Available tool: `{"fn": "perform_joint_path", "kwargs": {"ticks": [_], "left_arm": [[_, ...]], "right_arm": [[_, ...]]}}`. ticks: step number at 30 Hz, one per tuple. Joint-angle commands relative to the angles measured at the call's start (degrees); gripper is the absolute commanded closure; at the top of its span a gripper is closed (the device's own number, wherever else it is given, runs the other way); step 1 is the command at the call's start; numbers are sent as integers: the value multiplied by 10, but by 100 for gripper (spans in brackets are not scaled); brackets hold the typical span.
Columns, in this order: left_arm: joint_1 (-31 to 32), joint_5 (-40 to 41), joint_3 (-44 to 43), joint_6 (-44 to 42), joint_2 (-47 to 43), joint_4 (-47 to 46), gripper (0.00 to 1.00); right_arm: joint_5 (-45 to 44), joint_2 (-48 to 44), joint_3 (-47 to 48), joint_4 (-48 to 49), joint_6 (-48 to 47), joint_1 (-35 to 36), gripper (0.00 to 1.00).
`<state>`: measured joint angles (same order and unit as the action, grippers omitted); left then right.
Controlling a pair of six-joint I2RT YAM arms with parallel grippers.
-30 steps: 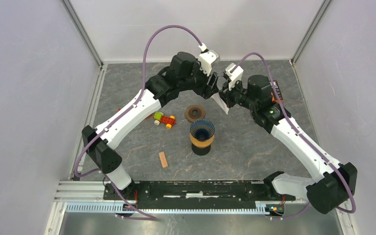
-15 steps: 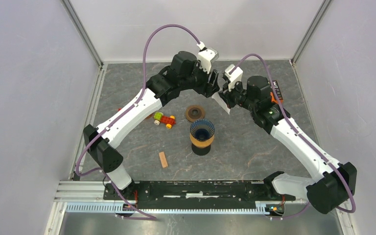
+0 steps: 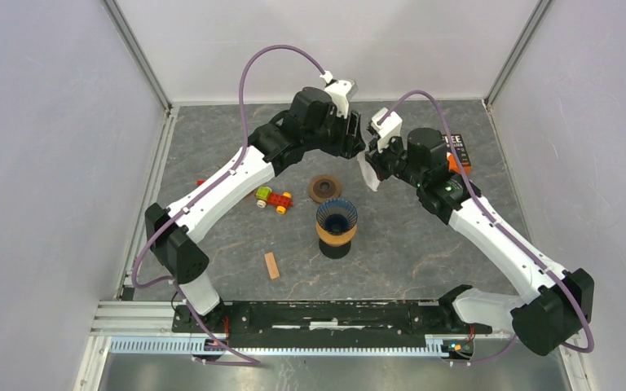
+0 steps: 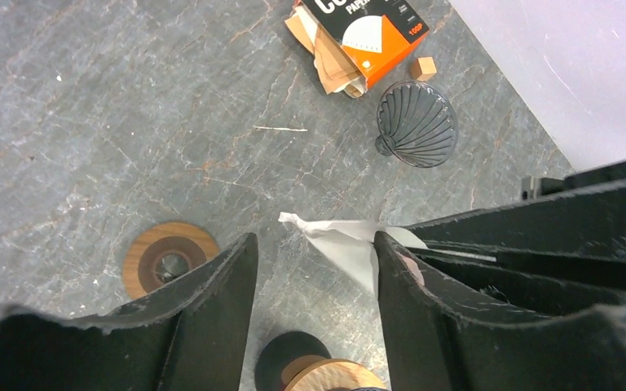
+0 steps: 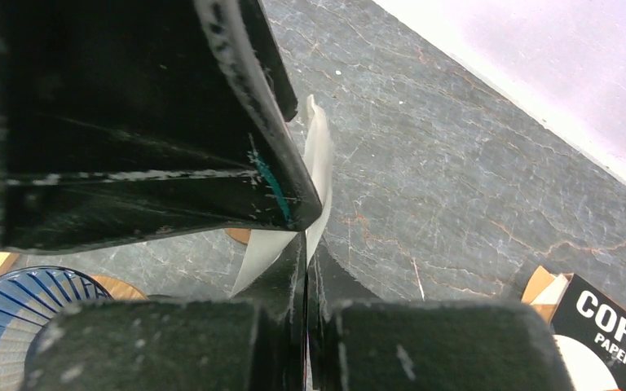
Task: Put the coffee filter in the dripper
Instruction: Pick up the coffee filter from the coffee filter holder.
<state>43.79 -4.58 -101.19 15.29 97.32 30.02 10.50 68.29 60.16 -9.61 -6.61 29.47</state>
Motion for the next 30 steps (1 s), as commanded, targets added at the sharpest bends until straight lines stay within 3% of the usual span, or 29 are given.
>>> {"fn": "perform_joint_path", "kwargs": {"ticks": [1, 10, 23, 30], "left_arm": [[-2, 28, -16, 74, 13, 4, 40], [-3, 31, -33, 121, 12, 7, 47], [-12, 44, -23, 86, 3, -3, 61], [-14, 23, -9, 75, -5, -21, 62]], "right_arm": [[-42, -2, 12, 10, -13, 12, 100], [-80, -1, 10, 13, -25, 23, 100], [-102, -11, 4, 6, -53, 31, 100], [-97, -12, 2, 7, -54, 31, 100]]}}
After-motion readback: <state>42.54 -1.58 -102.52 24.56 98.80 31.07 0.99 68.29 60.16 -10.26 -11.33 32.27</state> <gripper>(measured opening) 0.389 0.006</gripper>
